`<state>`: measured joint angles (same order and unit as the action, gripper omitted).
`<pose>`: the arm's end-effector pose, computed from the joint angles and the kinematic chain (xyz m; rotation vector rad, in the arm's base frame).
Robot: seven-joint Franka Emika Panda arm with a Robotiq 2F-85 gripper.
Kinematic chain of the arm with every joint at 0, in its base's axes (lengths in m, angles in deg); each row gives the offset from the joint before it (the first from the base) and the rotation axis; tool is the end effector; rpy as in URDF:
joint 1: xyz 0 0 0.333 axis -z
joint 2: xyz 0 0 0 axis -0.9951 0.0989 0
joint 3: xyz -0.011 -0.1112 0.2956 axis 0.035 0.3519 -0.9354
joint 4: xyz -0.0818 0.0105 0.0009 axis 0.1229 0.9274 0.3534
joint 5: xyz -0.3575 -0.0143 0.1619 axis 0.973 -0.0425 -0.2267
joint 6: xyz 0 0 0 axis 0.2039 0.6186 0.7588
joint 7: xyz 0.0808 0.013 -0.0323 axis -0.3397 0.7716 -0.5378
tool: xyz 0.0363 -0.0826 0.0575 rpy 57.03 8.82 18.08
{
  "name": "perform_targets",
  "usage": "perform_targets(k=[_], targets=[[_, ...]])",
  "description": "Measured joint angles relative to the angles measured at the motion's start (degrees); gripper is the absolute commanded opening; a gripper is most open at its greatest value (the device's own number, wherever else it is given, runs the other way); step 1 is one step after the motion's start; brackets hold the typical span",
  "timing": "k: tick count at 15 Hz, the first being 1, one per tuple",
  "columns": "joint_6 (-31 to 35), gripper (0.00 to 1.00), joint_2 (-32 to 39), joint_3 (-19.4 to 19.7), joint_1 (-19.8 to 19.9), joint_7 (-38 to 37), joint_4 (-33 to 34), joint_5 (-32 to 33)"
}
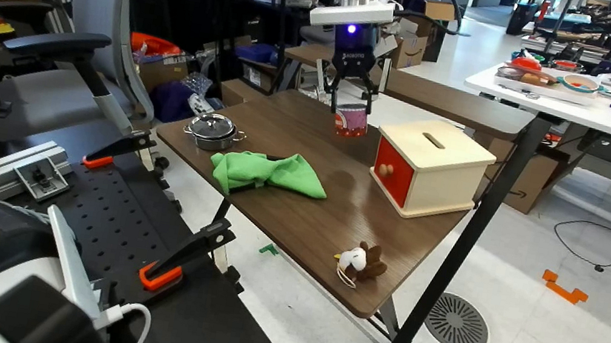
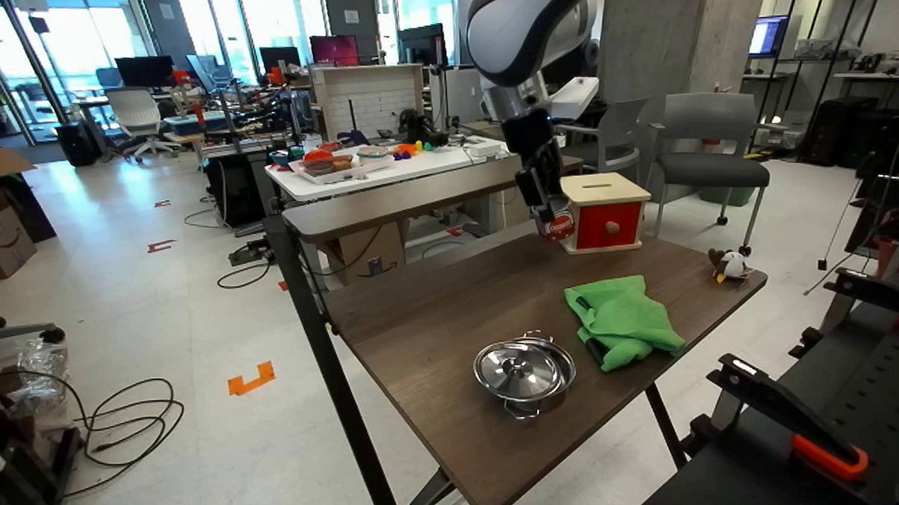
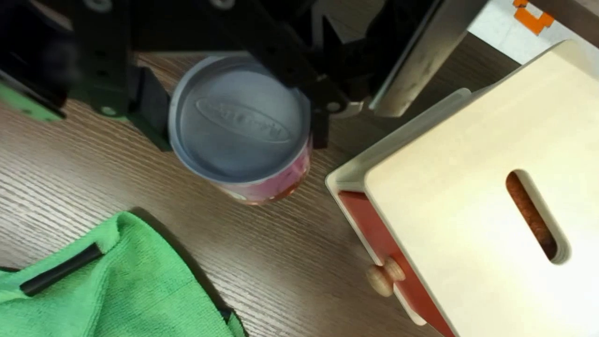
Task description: Move the can to the right
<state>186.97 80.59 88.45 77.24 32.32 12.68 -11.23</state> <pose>0.7406 0.0680 0.1540 2.7332 0.7999 -0.3568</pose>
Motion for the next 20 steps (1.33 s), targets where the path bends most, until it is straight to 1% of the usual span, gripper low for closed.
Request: perform_targets(k=[7, 14, 15, 17, 20], targets=[[-1.5, 0.46, 6.2, 0.0, 0.2, 2.2, 7.9, -0.2], [-2.2, 0.46, 10.7, 0.0, 0.2, 3.3, 12.5, -0.2], [-2.2, 0.93, 11.2, 0.0, 0.2, 3.3, 13.0, -0.2], [-2.4, 0.99, 11.9, -0.1, 0.2, 3.3, 14.0, -0.3], [-3.5, 1.0, 12.4, -0.3, 0.1, 3.5, 15.1, -0.3]])
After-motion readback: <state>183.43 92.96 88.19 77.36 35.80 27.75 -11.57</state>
